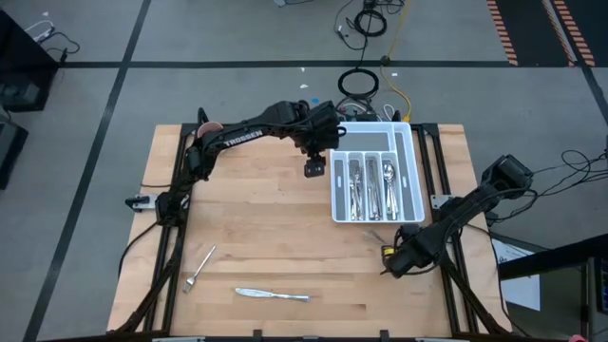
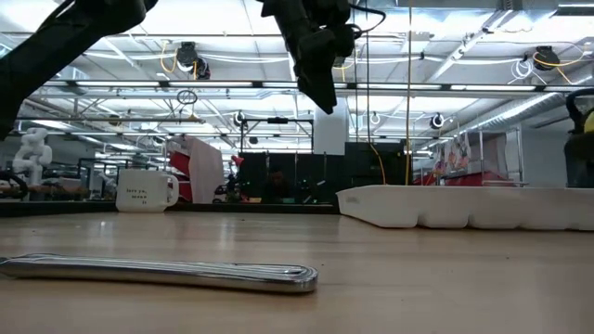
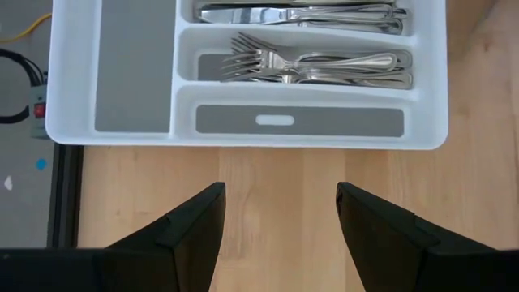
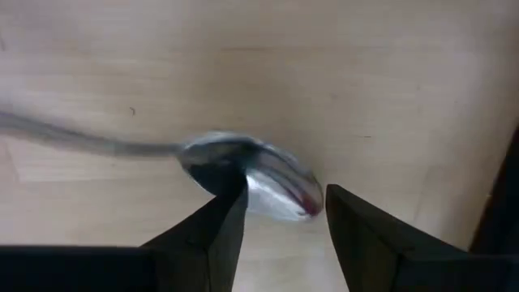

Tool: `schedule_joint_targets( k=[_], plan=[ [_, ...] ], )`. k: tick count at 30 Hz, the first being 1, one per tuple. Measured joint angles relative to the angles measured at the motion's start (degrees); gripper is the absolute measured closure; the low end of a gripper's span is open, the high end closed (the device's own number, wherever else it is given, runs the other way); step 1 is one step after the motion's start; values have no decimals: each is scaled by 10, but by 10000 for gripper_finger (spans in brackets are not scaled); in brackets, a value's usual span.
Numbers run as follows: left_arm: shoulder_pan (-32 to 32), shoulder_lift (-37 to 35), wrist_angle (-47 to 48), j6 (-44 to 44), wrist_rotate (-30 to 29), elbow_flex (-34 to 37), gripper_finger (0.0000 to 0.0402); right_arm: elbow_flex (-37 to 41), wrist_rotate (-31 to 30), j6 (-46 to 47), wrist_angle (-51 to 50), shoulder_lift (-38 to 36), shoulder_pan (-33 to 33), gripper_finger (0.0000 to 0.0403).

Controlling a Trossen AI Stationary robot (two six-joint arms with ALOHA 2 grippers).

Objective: Sort silverware
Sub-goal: Put the silver spoon into the silverware tray

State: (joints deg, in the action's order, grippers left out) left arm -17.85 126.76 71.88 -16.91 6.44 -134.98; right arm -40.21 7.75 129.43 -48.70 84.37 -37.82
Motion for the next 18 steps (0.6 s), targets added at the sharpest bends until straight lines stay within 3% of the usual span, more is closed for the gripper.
schedule_joint_targets(
  k=[8,11,16,18],
  plan=[
    [-2,0,-1,0,0,0,159,37,-55,-11,55,-4,11,249],
    [-2,0,-10,0,0,0,159,37,-80,-26,62,-4,11,287],
    [-2,0,-12,0,0,0,159,37,-107,-60,83,-6,9,383],
    [-2,0,-12,0,0,0,159,37,-124,-70,93,-8,9,391]
  ],
)
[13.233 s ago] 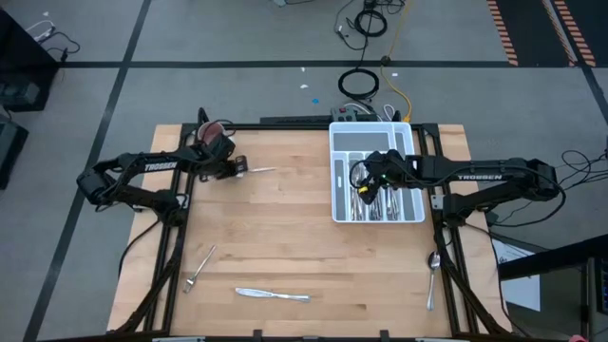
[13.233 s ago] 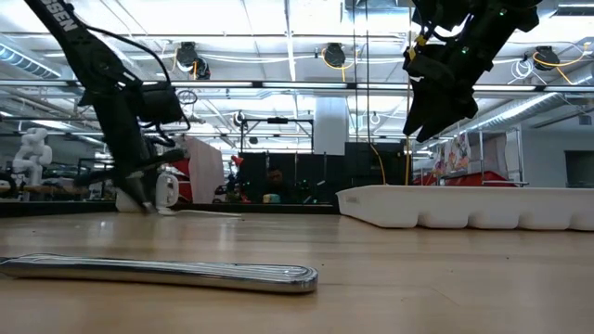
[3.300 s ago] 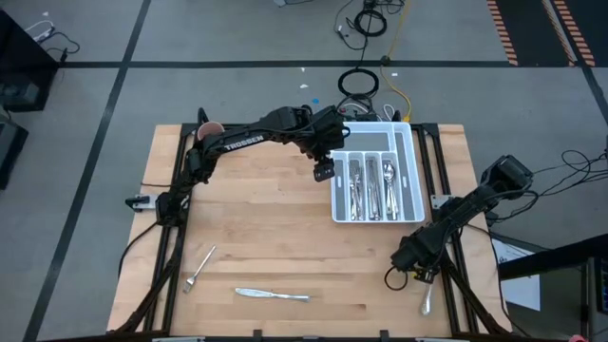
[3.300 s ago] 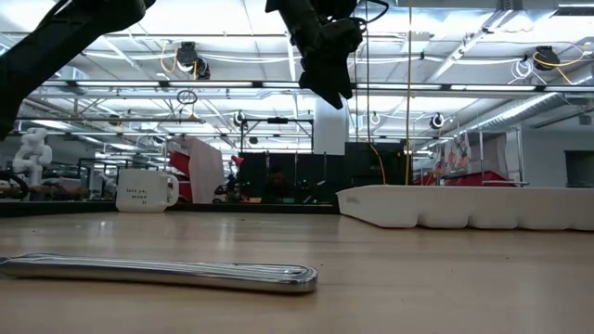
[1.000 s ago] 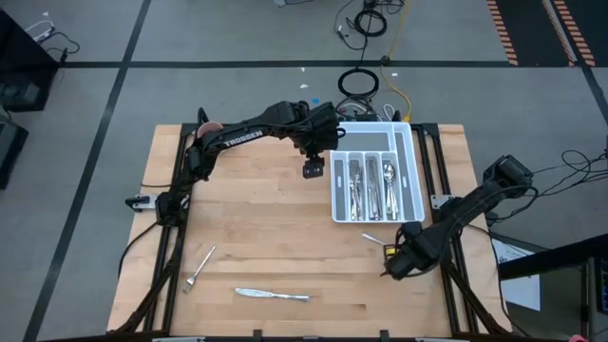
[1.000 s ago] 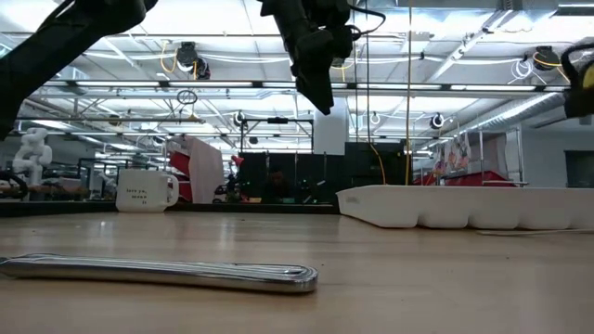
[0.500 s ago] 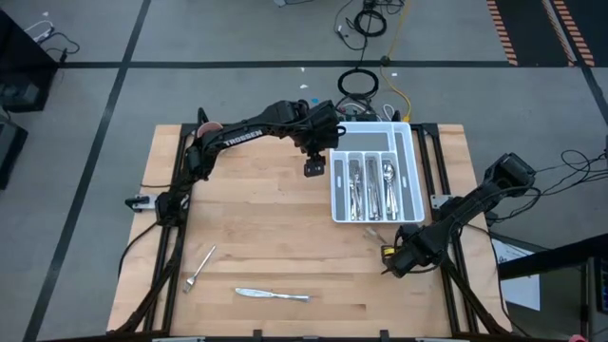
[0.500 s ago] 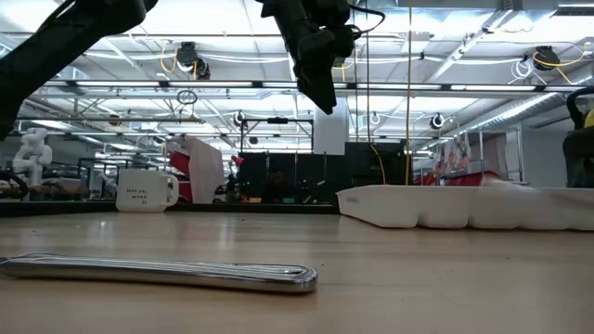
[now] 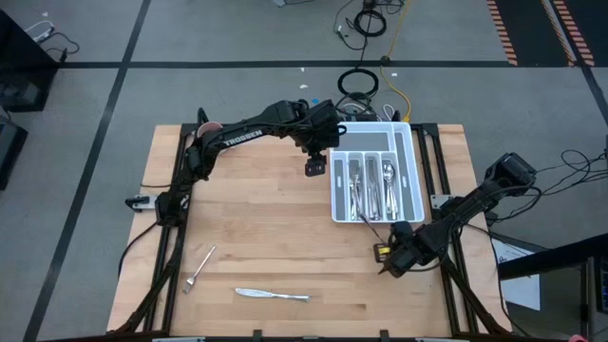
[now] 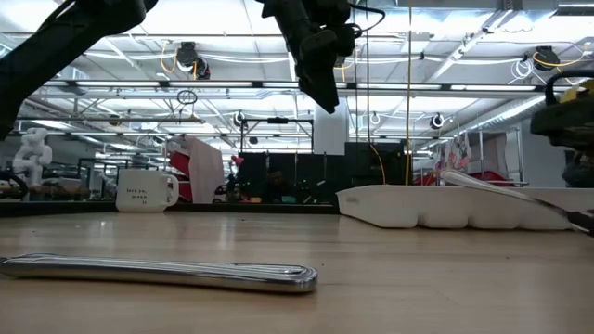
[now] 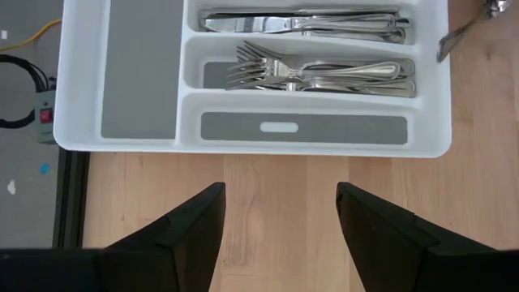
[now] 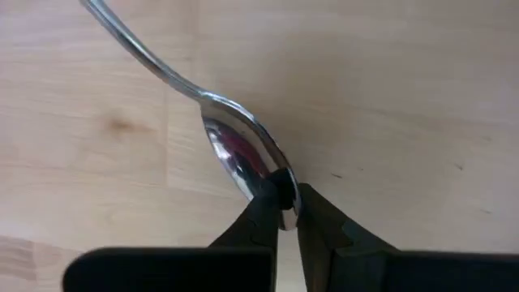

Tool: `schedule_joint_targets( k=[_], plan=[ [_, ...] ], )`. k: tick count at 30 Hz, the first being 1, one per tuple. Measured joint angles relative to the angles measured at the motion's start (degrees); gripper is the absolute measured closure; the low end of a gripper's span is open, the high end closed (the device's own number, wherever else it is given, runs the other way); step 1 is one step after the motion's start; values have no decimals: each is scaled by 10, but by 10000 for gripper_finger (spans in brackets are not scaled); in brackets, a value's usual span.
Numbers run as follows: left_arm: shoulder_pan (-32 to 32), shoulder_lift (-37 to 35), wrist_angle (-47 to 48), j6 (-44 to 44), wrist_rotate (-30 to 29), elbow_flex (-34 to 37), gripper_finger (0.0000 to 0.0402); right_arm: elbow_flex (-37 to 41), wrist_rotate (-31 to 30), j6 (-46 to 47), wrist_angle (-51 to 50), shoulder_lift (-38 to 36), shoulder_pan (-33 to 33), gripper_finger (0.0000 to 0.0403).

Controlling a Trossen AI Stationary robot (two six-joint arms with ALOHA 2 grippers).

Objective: Sort silverware
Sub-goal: Put the silver spoon into the silverware tray

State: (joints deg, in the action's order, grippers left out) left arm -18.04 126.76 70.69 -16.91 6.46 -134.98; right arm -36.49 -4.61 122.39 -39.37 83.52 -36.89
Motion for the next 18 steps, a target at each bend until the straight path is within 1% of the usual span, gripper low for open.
schedule_joint_targets(
  k=[4,6,10,14,16,18],
  plan=[
    [0,0,4,0,0,0,159,-25,-22,-34,-10,-8,0,402],
    [0,0,5,0,0,0,159,-48,-19,-66,-29,-8,1,402],
    [0,0,6,0,0,0,159,-132,-21,-121,-106,-13,7,402],
    [0,0,9,0,0,0,159,-241,-11,-208,-264,-13,32,402],
    [0,0,16,-2,0,0,159,-303,-10,-260,-375,-9,53,402],
    [0,0,32,-10,0,0,159,-367,-8,-338,-496,-5,81,402]
  ],
)
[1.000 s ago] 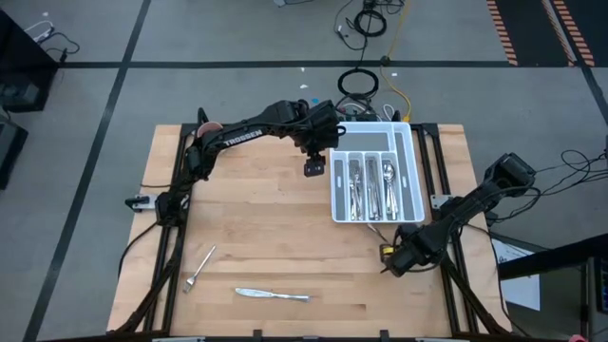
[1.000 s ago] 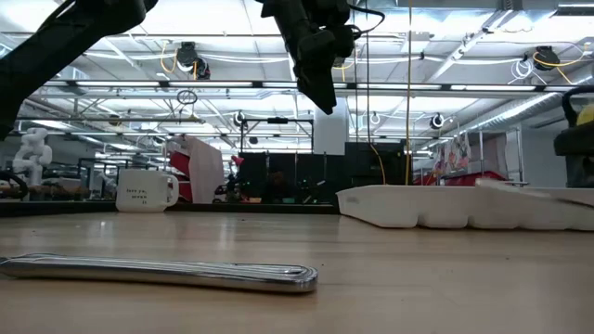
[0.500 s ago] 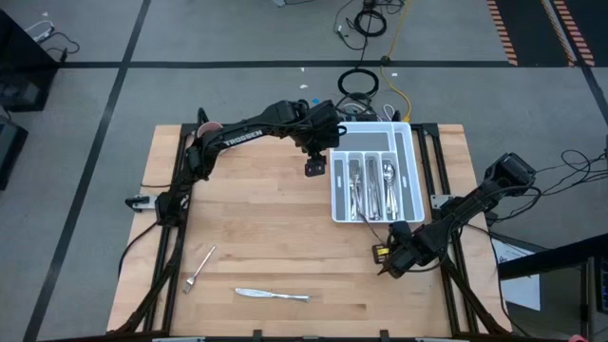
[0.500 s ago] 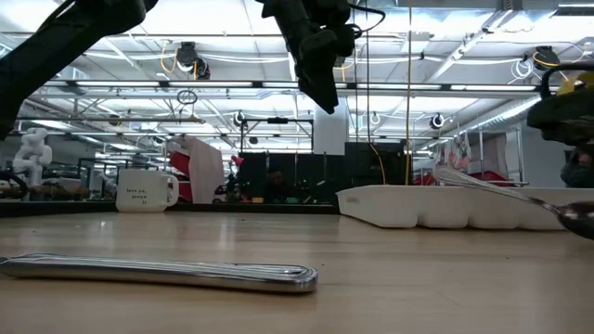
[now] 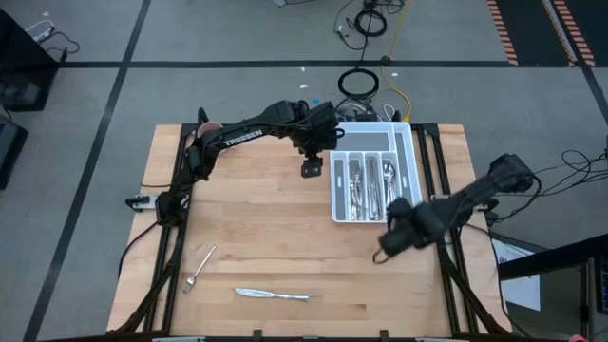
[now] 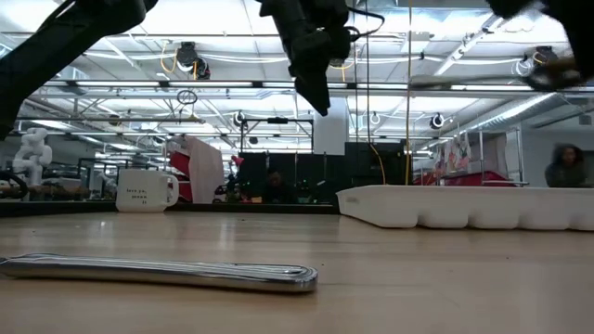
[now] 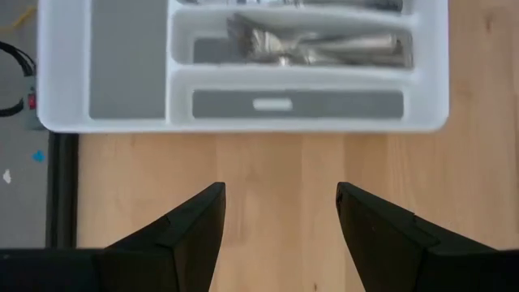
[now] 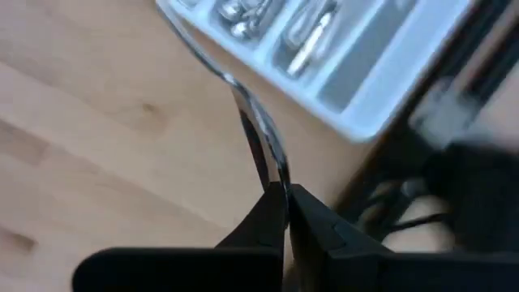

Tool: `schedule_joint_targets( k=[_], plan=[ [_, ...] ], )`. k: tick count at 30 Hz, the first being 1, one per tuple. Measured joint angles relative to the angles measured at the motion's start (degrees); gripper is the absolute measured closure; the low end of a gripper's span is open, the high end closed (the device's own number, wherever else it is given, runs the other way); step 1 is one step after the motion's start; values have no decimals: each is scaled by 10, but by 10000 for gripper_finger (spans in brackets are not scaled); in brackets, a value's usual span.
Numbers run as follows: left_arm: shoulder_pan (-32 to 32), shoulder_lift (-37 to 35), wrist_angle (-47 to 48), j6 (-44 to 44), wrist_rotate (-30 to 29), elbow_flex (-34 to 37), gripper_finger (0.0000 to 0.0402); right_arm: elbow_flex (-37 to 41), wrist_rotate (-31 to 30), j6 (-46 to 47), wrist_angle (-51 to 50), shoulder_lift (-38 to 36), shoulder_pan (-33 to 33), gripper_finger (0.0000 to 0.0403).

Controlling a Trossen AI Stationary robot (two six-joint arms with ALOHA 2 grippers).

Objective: Sort silverware
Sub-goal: Put the silver spoon into the silverware tray

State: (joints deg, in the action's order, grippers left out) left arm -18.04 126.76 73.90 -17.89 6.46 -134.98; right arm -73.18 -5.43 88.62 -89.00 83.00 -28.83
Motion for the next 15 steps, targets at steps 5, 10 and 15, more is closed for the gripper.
schedule_joint_targets(
  k=[5,10,15],
  plan=[
    [1,0,26,-10,4,0,159,-48,-21,-314,-5,-22,96,402],
    [0,0,41,-9,4,0,159,-42,-44,-510,-6,-12,207,402],
    [-1,0,76,-10,4,0,159,-41,-115,-738,-10,-10,315,402]
  ],
)
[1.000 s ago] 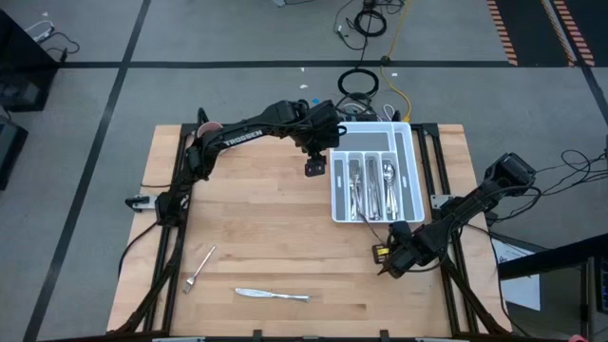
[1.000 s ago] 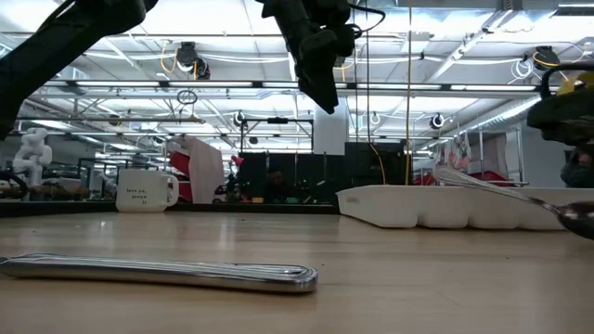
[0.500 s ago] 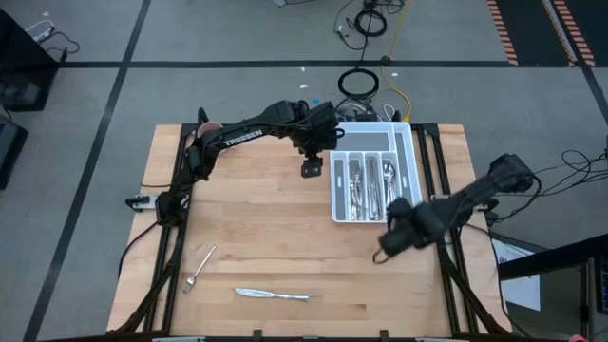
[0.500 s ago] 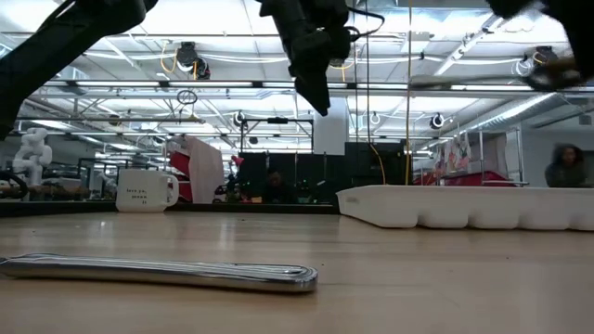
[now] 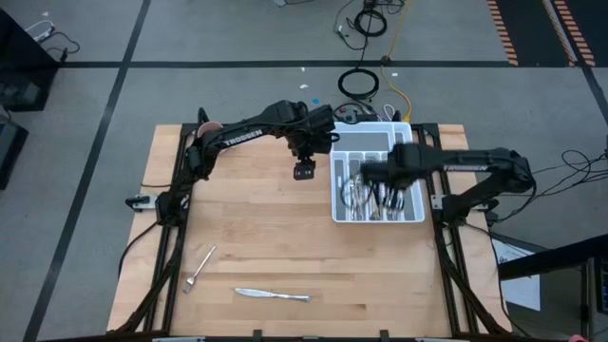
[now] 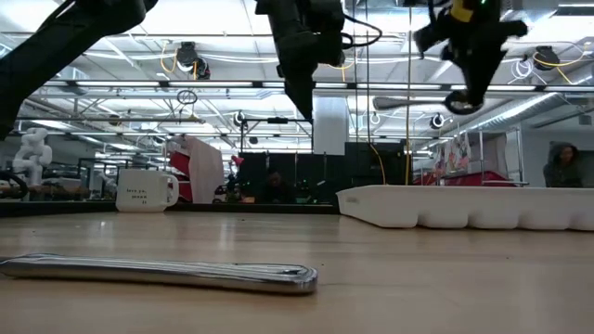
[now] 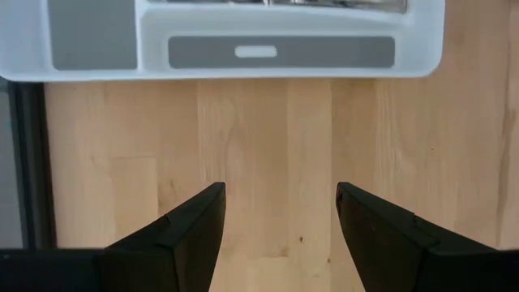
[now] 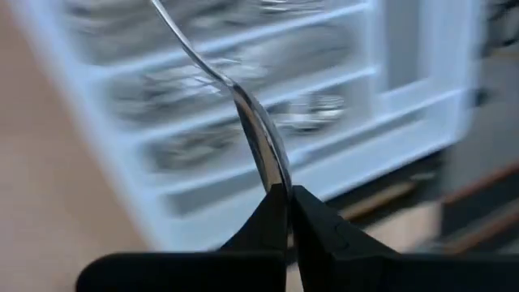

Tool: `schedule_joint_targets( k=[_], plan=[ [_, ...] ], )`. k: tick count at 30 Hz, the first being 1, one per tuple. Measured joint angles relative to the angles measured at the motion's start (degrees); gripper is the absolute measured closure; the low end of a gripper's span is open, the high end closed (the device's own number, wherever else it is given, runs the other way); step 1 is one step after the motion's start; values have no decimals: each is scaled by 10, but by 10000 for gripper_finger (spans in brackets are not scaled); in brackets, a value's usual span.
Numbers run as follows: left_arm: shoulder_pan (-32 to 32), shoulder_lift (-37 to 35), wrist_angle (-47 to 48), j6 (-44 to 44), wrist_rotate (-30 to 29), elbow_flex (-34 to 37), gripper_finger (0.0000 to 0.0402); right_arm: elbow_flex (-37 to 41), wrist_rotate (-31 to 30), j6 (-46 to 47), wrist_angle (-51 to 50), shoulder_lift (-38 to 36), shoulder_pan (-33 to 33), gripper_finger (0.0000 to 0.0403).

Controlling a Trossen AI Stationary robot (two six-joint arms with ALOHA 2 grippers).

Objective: Sort silverware
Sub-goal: Put the silver spoon into the silverware tray

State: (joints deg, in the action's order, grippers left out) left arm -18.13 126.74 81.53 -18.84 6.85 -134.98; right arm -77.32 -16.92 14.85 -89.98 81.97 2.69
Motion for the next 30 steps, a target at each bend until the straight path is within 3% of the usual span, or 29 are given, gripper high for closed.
schedule_joint_targets(
  k=[7,13,19,24,30],
  plan=[
    [0,0,7,2,0,0,159,0,-117,-331,0,0,139,402],
    [3,0,7,4,0,0,159,0,-115,-595,-2,9,230,403],
    [3,0,-3,5,0,0,159,0,-70,-795,0,59,262,403],
    [3,0,-18,24,0,0,159,0,-65,-896,0,133,262,403],
    [1,0,-13,40,0,0,159,0,-53,-906,0,238,266,403]
  ],
)
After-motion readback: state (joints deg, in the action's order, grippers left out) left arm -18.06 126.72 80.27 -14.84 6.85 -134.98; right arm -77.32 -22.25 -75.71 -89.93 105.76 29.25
